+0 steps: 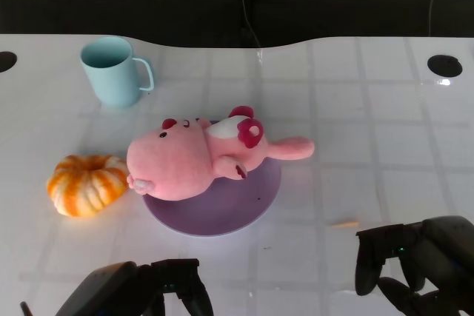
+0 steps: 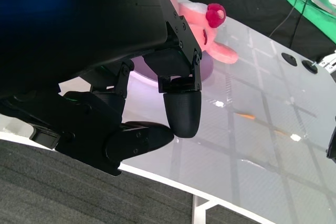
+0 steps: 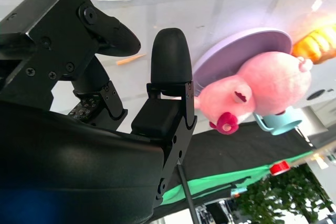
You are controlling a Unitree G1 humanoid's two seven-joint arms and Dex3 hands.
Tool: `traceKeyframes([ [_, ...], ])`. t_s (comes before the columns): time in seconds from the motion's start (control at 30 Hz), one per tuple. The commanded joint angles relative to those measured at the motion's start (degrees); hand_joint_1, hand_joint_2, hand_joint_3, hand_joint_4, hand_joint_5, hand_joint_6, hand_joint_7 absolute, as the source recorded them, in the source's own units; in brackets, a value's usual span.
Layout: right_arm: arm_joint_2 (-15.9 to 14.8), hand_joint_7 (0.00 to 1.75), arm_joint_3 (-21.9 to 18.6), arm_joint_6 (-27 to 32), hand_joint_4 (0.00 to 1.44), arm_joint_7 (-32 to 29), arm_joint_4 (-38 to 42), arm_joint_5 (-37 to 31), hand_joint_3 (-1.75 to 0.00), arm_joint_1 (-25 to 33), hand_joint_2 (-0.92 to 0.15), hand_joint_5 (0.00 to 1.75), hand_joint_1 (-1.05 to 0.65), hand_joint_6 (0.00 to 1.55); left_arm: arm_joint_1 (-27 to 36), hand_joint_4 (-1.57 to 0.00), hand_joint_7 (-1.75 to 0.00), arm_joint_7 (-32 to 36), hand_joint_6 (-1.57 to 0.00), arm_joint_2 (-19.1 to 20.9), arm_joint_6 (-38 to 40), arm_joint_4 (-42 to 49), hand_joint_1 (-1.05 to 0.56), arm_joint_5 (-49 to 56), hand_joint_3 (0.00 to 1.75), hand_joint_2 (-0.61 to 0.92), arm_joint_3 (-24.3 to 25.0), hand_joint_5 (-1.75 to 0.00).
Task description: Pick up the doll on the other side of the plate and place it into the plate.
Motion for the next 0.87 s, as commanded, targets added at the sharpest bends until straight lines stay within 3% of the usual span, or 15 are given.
traceKeyframes([
  [0.03,0.45,1.23,0.39,-0.71,0.95,-1.11,1.91,0.16,-1.26,-0.91,-0.25,1.72,0.09,0.95,-0.48,-0.71,-1.22,0.83,-0.73,0.87,-1.69,1.91,-0.24,-0.11,0.69,0.69,0.60,-1.61],
  [0.6,1.06,1.29,0.22,-2.28,0.99,-2.77,2.83,0.85,-1.30,-1.02,-0.22,1.66,0.08,0.97,-0.52,-0.71,-1.20,0.06,-0.73,1.34,-3.90,3.22,-0.26,-0.58,0.66,0.68,1.78,-1.58],
  [0.87,0.73,1.26,0.15,-1.47,0.95,-1.63,2.30,0.61,-1.22,-1.88,-0.29,1.66,0.06,0.92,-0.51,-0.71,-1.18,-0.80,-0.73,2.01,-2.22,1.35,-0.24,-0.79,0.67,0.70,2.32,-1.61],
])
